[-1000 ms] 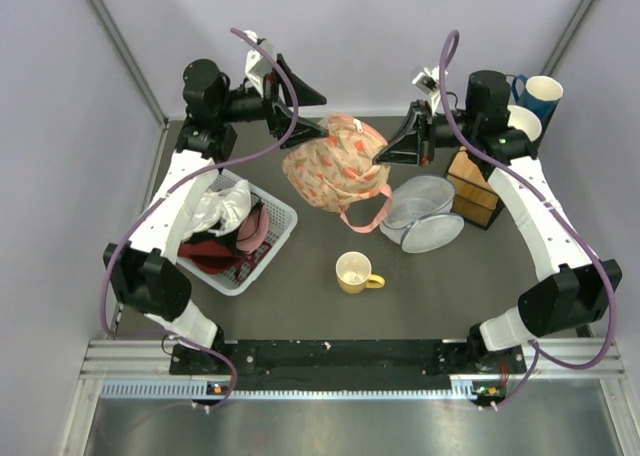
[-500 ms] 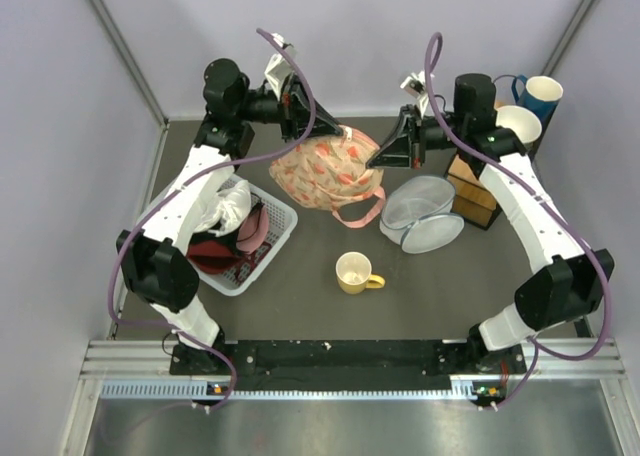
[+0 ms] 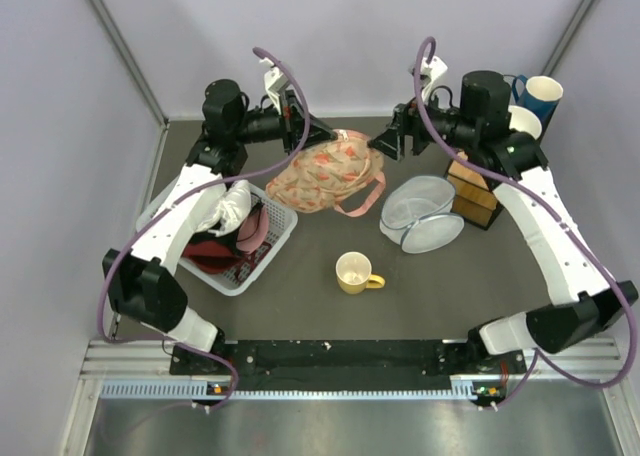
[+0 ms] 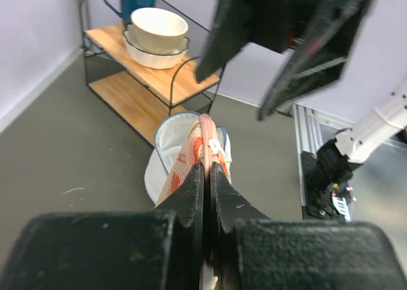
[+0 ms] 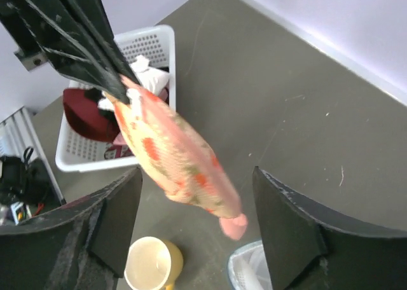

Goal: Unzip the laundry bag and remove the bra

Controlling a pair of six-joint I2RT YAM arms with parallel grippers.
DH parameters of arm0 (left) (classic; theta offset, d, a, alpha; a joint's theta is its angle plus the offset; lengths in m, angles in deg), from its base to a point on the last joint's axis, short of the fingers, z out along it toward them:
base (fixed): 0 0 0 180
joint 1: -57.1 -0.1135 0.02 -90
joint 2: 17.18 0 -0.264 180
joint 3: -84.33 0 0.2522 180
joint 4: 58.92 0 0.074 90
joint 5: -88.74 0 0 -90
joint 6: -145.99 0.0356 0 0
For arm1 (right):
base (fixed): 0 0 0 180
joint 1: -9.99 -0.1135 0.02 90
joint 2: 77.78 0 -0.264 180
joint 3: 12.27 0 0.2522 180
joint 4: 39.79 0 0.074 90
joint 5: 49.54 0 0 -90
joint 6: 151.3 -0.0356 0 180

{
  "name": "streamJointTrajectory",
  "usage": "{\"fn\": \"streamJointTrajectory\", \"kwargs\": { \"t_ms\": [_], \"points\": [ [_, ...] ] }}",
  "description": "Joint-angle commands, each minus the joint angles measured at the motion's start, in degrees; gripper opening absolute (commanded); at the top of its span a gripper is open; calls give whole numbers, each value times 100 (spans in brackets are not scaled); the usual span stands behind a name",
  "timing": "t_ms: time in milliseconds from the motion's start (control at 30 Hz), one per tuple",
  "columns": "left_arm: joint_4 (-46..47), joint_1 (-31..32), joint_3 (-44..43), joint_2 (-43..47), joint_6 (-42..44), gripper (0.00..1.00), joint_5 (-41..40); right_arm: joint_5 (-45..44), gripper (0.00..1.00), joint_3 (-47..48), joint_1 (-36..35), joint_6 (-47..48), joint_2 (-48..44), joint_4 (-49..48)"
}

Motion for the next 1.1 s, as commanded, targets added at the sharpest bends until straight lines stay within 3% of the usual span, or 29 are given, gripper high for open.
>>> {"fn": "streamJointTrajectory", "kwargs": {
  "t_ms": [0, 100, 267, 767, 1067],
  "points": [
    [106, 5, 94, 558, 230, 0, -864, -1955, 66, 267, -871, -163, -501, -352],
    [150, 5, 155, 629, 159, 0, -1040, -2931, 53, 109, -1487, -471, -510, -676],
    [158, 5, 199, 620, 63, 0, -1075, -3653, 47, 240, -1997, -516, -176, -669],
    [290, 5, 349, 708, 10, 0, -908, -3231, 42, 812, -2024, -657, 457, -713],
    [510, 5, 322, 655, -148, 0, -768, -3003, 33, 812, -2024, -797, 589, -757]
  ]
}}
